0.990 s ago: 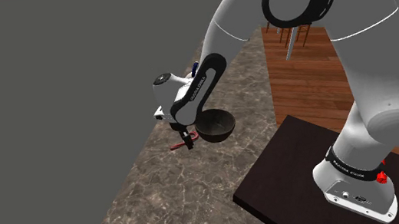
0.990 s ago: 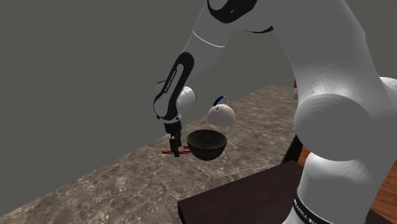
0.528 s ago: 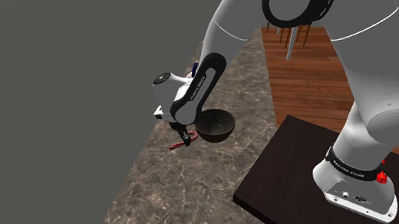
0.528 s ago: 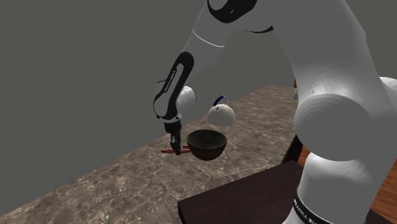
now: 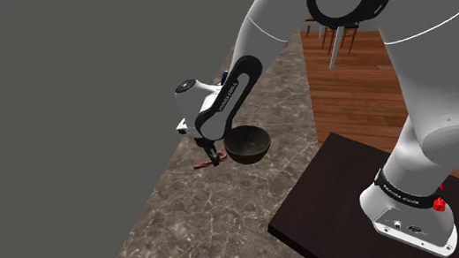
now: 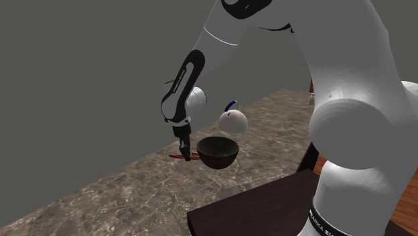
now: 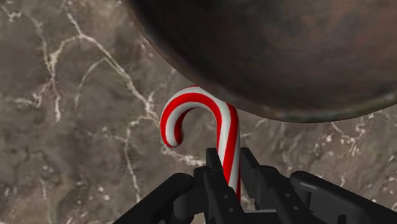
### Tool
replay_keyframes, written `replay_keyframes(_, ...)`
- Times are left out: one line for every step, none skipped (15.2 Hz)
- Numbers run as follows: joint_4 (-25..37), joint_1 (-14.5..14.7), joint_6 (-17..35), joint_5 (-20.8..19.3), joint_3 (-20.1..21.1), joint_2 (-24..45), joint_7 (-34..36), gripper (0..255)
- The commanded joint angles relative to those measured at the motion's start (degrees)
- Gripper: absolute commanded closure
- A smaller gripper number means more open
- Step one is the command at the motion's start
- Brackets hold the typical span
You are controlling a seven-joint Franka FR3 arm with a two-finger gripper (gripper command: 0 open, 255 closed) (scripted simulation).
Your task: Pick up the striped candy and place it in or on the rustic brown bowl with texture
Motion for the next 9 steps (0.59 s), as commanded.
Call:
replay_keyframes(-0.3, -0.2, -1.0, 0.4, 0.3, -1.3, -0.3, 255)
replay_keyframes(-0.5, -0.4, -1.5, 0.6, 0.5, -1.9, -0.5, 255)
replay_keyframes(-0.6, -0.5, -2.0, 0.8, 0.7, -2.6, -0.7, 255)
replay_keyframes(-0.7, -0.6, -2.5, 1.0, 0.8, -3.2, -0.9, 255)
replay_keyframes(-0.9, -0.7, -3.0, 1.3, 1.0, -3.9, -1.0, 255)
replay_keyframes(-1.0, -0.8, -3.5, 1.5, 1.2, -4.5, -1.2, 255)
replay_keyframes(-1.1, -0.9, -4.0, 1.7, 1.3, -5.1, -1.4, 255)
replay_keyframes(-1.2, -1.0, -4.5, 1.9, 1.5, -5.8, -1.6, 255)
replay_keyframes(-1.2, -1.1, -5.0, 2.2, 1.6, -6.4, -1.8, 255)
